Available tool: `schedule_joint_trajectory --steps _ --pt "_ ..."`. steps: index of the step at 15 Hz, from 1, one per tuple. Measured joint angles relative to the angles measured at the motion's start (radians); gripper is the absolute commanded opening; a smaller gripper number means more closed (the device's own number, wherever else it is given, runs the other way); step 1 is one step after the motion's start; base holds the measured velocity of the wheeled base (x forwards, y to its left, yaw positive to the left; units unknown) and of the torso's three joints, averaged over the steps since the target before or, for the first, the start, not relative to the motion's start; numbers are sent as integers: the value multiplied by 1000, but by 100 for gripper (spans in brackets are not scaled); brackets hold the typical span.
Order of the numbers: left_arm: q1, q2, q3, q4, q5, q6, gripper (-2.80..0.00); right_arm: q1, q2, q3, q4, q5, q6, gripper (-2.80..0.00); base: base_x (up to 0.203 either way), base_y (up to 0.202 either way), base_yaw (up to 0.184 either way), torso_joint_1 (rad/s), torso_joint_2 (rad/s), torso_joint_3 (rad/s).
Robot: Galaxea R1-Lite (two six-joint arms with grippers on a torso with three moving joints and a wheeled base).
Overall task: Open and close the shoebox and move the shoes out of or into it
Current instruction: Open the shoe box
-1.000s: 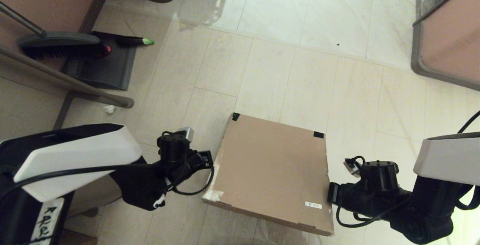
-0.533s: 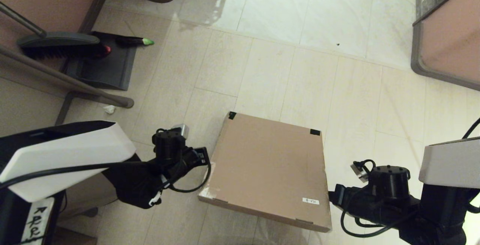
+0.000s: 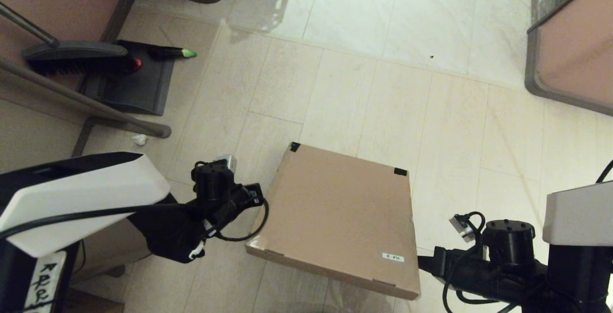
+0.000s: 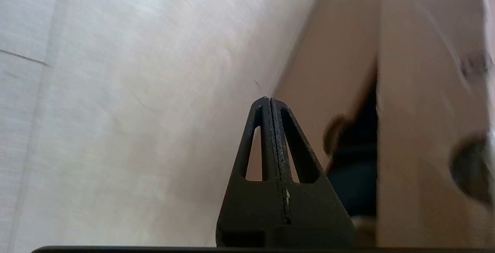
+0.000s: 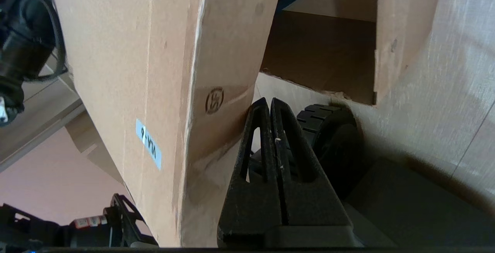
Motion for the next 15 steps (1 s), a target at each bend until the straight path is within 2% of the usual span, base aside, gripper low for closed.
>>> schedule_joint_trajectory --steps 2,15 --pt "13 -5 -18 0 21 -5 -280 2 0 -2 0 0 -2 -280 0 0 0 0 0 0" --pt "37 -180 -21 39 36 -81 -280 47 -3 -21 1 -8 -17 -280 0 0 0 0 0 0"
